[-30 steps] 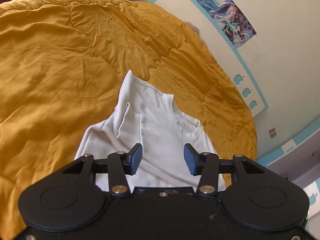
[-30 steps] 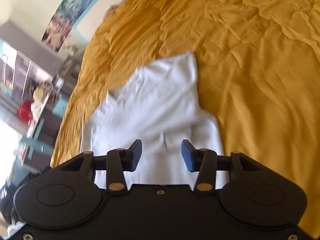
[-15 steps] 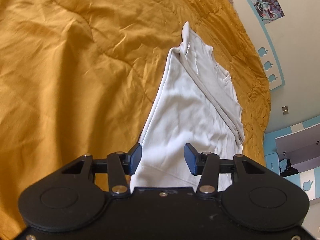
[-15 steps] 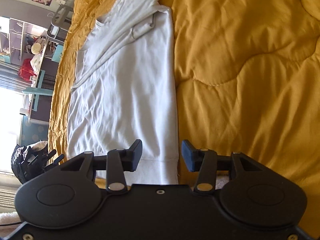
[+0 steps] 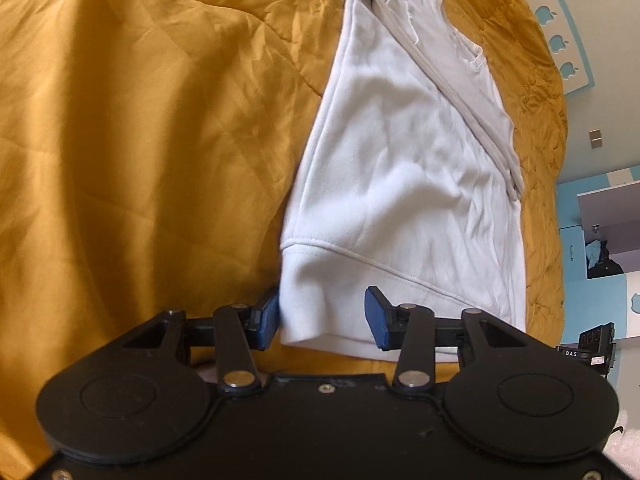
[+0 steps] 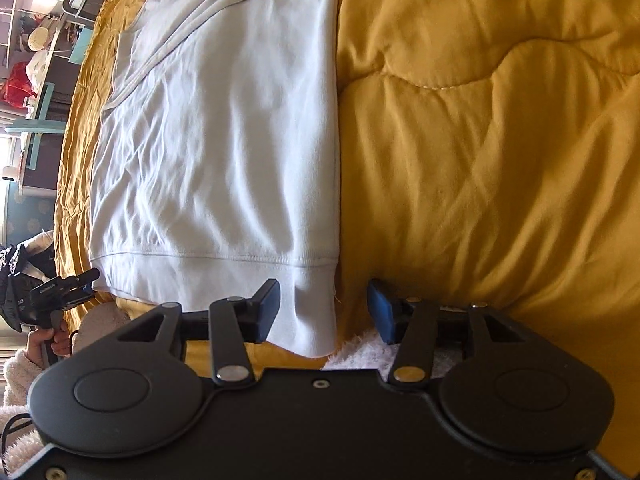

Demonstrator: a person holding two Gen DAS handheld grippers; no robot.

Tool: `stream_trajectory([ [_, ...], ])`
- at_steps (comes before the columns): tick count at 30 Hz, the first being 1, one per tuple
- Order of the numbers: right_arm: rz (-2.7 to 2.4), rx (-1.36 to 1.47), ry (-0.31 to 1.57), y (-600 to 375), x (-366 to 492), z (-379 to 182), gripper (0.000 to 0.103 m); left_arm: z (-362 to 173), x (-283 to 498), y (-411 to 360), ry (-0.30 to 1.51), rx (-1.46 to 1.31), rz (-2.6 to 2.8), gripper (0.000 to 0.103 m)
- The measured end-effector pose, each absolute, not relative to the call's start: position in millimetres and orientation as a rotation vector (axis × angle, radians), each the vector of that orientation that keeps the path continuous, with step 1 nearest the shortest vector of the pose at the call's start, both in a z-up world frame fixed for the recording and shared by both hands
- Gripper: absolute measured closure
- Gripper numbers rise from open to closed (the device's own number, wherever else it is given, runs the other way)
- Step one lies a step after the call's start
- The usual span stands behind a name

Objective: Fold small clothes
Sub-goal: 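Move both open grippers to the hem of the folded strip, then grasp the hem with both grippers and lift it toward the collar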

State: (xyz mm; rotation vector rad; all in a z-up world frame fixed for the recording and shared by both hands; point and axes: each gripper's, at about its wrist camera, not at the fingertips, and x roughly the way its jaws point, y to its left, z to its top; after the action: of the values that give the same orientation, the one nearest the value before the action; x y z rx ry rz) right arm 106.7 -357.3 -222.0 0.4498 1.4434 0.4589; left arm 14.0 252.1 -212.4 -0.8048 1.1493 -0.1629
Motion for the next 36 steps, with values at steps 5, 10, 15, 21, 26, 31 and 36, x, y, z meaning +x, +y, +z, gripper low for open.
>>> stream_trajectory([
  [5,0.484,0.460,1.463,-357,107,-221,0.093,-209,17,250,1.139,-0.838,-0.209,0.097],
  [10,0.496,0.574,1.448,-366,104,-212,0.094,-202,12,251,1.084,-0.927,-0.231,0.098],
  [15,0.520,0.757,1.396,-378,101,-199,0.094,-188,12,252,1.000,-1.028,-0.256,0.099],
  [21,0.561,1.006,1.250,-387,114,-186,0.094,-166,38,253,0.834,-1.133,-0.304,0.099],
  [26,0.560,1.115,1.132,-388,155,-168,0.094,-144,101,258,0.754,-1.161,-0.349,0.100],
  [31,0.565,1.155,1.041,-390,224,-149,0.094,-122,191,270,0.720,-1.107,-0.382,0.100],
  [36,0.523,1.141,0.972,-388,317,-136,0.094,-116,301,284,0.692,-1.050,-0.354,0.100],
])
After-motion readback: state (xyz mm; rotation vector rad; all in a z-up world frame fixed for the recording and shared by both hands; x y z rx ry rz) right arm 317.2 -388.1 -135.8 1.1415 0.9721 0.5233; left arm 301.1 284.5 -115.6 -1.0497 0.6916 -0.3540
